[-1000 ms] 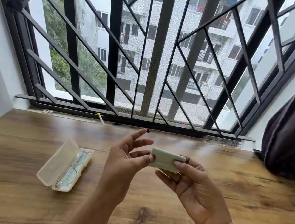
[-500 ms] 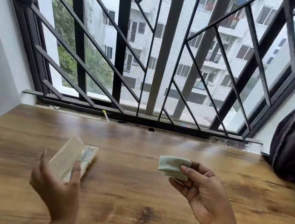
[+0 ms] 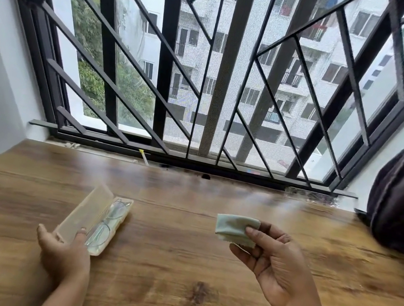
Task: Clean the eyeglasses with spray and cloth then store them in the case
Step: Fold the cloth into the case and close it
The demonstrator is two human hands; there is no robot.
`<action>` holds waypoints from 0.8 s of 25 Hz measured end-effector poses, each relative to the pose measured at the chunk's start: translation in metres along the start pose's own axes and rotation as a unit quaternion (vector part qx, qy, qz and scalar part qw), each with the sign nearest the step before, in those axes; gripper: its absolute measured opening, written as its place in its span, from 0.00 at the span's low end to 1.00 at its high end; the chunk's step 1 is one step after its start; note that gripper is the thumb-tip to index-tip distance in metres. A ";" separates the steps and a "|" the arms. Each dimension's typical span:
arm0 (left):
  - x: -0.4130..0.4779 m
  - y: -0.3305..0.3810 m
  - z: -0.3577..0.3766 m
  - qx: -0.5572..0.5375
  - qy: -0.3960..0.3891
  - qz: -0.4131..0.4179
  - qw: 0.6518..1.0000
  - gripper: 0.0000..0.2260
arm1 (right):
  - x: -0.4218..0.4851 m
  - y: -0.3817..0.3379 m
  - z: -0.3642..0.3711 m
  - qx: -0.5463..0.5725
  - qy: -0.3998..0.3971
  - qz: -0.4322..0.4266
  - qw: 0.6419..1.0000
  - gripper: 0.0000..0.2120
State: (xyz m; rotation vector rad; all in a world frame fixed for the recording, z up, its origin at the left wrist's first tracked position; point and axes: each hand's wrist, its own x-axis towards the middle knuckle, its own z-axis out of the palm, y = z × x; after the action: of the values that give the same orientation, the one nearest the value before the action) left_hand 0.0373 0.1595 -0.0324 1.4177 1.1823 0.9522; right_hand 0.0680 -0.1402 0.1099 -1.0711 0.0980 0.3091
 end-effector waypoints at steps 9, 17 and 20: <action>0.019 -0.011 0.004 0.057 0.008 0.033 0.998 0.26 | 0.001 0.005 0.000 0.004 0.002 0.000 1.000 0.11; 0.012 -0.010 0.027 -0.109 -0.180 -0.009 0.978 0.27 | -0.005 0.008 -0.008 0.002 0.008 0.005 1.000 0.11; -0.012 -0.008 0.037 -0.105 -0.301 0.001 0.948 0.17 | -0.010 0.011 -0.014 -0.002 0.020 0.012 1.000 0.11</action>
State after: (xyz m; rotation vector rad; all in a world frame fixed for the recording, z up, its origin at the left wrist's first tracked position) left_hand 0.0692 0.1397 -0.0461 1.3944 0.6046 0.5567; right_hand 0.0561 -0.1496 0.0956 -1.0808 0.1463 0.3097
